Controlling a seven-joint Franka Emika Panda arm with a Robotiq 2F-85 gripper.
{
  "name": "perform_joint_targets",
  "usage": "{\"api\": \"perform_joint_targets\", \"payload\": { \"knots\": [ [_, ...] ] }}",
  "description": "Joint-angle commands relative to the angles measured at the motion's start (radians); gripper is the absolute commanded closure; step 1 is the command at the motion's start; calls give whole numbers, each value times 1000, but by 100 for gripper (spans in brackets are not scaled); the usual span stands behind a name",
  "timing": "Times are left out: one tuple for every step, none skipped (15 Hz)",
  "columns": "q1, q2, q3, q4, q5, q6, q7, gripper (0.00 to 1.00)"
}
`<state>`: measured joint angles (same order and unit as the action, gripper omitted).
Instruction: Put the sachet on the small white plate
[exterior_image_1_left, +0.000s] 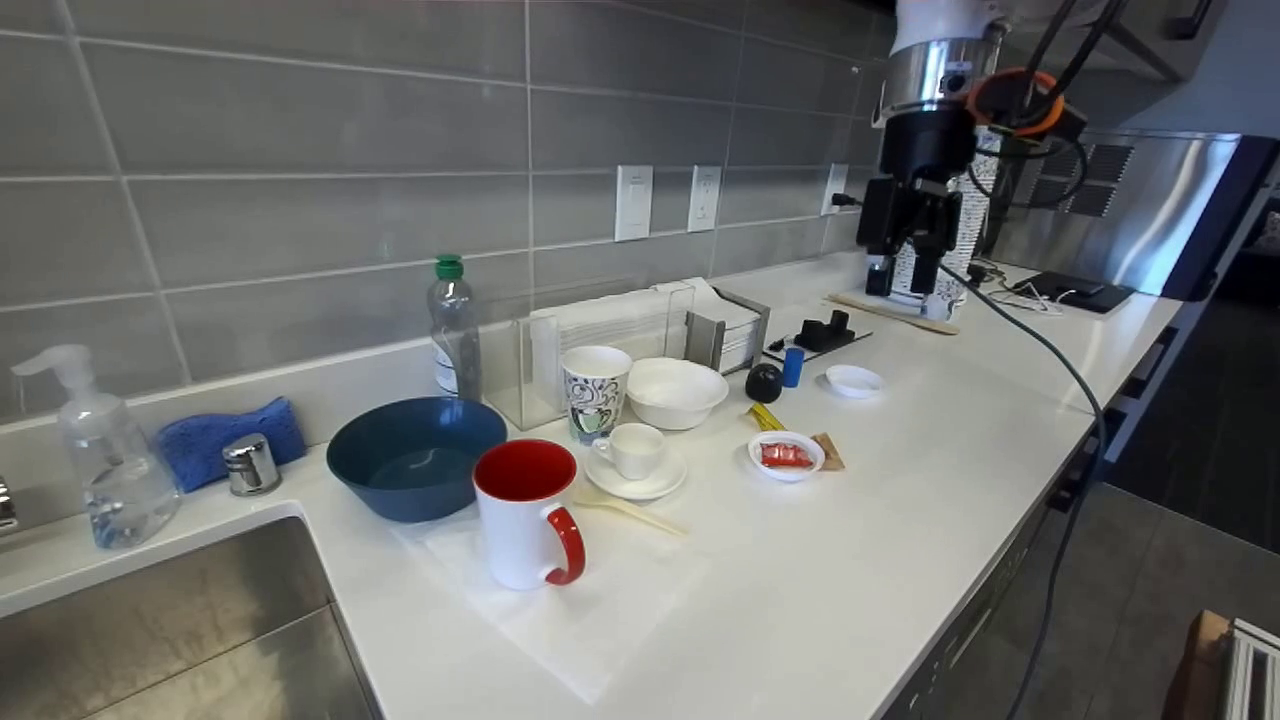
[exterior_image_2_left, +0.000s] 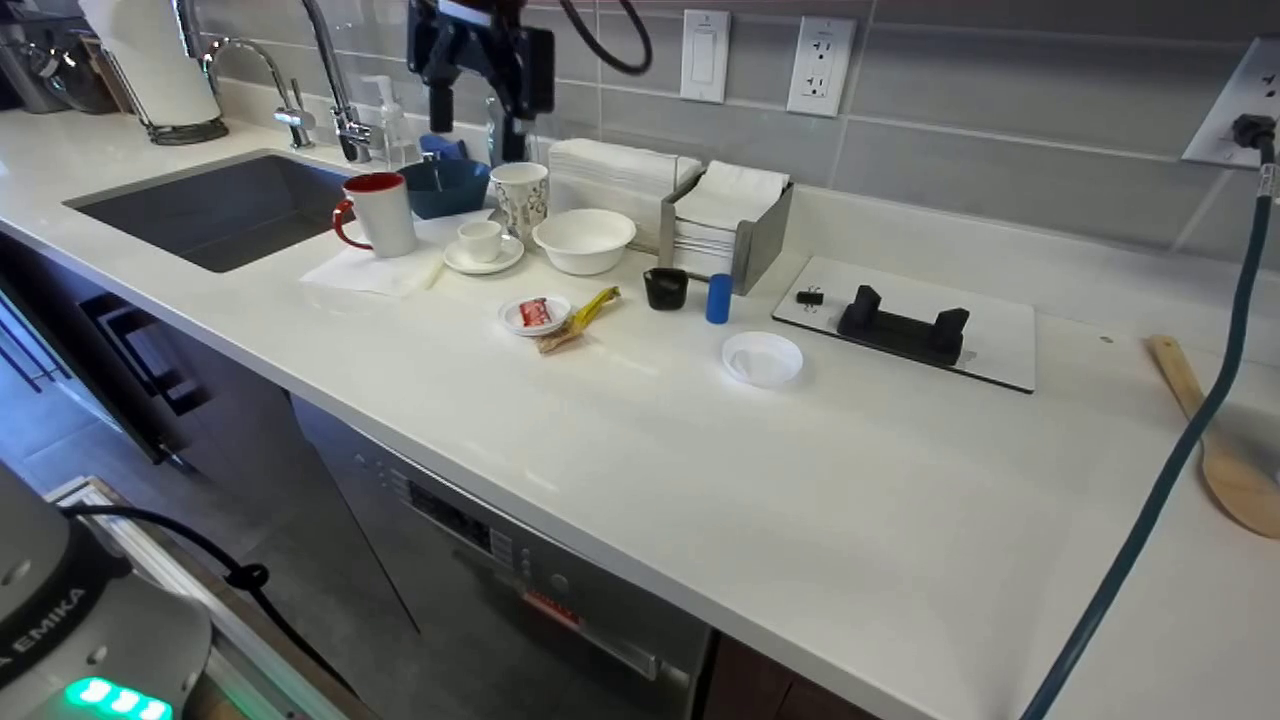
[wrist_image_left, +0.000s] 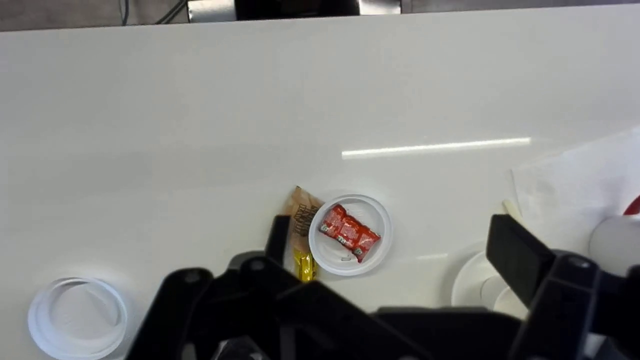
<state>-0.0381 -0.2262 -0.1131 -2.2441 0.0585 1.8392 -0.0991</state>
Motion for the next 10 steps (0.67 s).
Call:
{"api": "perform_joint_targets", "payload": {
  "knots": [
    [-19, 191, -55, 101, 119, 3, -195, 0],
    [-27, 225, -62, 99, 152, 51, -237, 0],
    [-36, 264, -63, 102, 188, 91, -280, 0],
    [-49, 300, -62, 102, 218, 154, -321, 0],
    [-62, 337, -57, 104, 217, 227, -344, 0],
    [-75, 375, -53, 114, 229, 273, -364, 0],
    [-89, 412, -50, 135, 236, 286, -369, 0],
    [-84, 336, -38, 79, 192, 258, -323, 0],
    [-95, 369, -36, 90, 197, 280, -336, 0],
    [-103, 393, -34, 102, 201, 289, -343, 0]
  ]
}}
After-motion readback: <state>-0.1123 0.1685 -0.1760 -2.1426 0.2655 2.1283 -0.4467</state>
